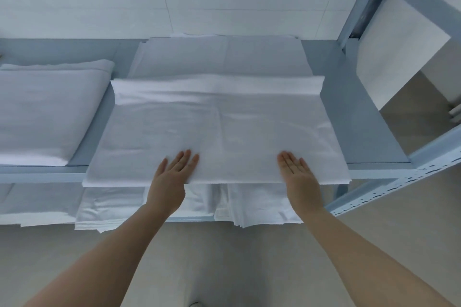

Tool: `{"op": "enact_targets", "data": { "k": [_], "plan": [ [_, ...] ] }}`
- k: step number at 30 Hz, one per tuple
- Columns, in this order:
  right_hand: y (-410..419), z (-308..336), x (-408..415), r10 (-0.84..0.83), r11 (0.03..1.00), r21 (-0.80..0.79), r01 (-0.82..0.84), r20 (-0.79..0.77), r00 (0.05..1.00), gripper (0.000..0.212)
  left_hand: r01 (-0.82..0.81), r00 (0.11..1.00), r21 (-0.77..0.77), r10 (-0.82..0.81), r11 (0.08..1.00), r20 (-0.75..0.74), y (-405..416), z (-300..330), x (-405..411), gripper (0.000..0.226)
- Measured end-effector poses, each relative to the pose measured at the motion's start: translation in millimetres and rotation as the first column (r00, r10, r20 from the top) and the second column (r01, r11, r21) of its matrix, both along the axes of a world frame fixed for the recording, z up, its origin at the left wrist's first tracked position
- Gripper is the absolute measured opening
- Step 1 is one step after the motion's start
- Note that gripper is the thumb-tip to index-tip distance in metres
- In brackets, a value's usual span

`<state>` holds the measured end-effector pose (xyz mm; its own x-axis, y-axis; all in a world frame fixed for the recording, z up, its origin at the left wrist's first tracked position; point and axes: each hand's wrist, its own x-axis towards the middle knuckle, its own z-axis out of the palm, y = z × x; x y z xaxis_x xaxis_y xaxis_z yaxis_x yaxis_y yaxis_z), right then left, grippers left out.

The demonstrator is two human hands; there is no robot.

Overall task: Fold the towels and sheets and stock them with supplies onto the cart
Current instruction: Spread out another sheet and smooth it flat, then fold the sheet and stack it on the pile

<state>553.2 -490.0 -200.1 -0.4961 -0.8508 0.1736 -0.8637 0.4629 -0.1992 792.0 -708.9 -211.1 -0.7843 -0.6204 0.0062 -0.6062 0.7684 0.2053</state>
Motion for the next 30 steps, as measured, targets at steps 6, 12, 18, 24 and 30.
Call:
{"op": "enact_targets", "data": {
  "k": [6,12,18,24,30],
  "plan": [
    [19,14,-23,-0.055,0.994,0.102,0.046,0.088,0.995,0.074,-0.130,0.984,-0.009,0.128,0.992,-0.127,-1,10,26,0.078],
    [44,41,-15,-0.108,0.993,-0.031,0.118,0.233,0.966,0.041,-0.314,0.939,-0.033,0.305,0.949,-0.162,21,42,43,0.050],
    [71,68,7,-0.069,0.965,-0.248,0.085,0.071,0.995,0.026,-0.357,0.897,-0.066,0.322,0.932,-0.304,46,79,65,0.022],
    [77,100,35,-0.174,0.907,-0.406,0.109,-0.126,0.977,0.035,-0.284,0.874,-0.223,0.156,0.933,-0.461,52,112,82,0.008],
    [78,127,64,-0.283,0.822,-0.546,0.160,-0.149,0.948,0.043,-0.225,0.844,-0.373,-0.012,0.900,-0.537,45,156,100,0.014]
  ]
}}
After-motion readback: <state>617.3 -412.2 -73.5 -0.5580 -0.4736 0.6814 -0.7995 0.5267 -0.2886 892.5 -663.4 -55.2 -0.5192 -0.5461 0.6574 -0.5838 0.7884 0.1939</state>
